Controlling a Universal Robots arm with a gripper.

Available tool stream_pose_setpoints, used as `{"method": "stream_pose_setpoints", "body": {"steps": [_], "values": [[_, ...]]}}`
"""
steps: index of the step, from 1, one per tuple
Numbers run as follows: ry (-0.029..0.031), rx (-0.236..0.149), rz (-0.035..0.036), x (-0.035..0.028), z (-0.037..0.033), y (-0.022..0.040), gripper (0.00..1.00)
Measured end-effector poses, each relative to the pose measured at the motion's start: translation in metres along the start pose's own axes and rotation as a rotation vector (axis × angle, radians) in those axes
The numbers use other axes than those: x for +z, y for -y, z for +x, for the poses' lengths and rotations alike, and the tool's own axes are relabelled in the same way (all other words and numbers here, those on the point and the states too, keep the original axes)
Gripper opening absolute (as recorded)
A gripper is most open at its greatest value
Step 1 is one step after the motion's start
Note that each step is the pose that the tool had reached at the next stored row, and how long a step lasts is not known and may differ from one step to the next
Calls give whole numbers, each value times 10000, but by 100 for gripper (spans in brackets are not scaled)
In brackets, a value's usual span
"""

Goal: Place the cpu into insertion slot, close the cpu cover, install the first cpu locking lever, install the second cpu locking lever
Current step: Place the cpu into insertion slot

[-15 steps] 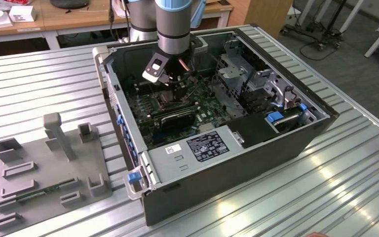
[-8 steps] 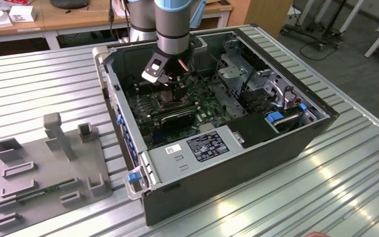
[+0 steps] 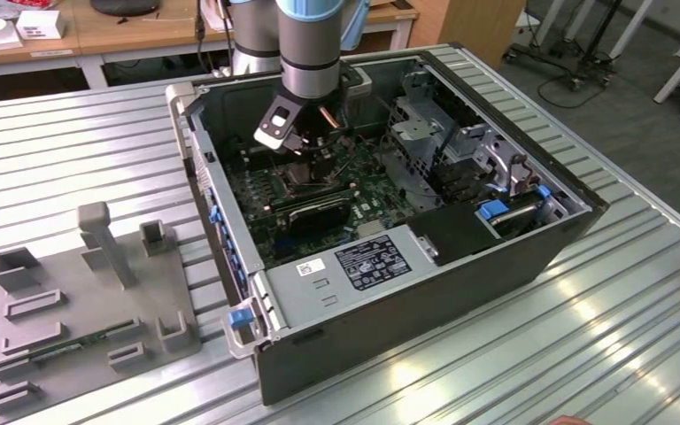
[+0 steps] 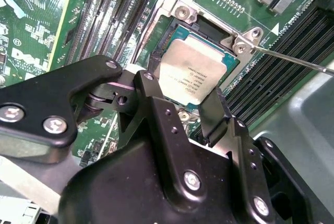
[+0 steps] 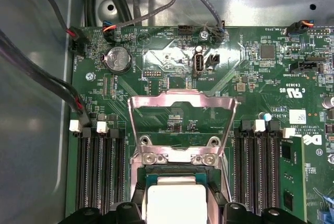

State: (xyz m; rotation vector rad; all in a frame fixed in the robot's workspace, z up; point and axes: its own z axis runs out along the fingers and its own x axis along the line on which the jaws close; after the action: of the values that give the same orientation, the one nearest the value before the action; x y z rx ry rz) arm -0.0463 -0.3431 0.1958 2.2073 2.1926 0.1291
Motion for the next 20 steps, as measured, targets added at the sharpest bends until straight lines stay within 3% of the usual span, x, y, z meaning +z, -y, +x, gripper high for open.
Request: {"method": "stream_pose_setpoints", "body": {"steps": [5,20], "values": [[12,47,14,5,-1,-27,54],[19,122,13,28,-2,-26,54]]}}
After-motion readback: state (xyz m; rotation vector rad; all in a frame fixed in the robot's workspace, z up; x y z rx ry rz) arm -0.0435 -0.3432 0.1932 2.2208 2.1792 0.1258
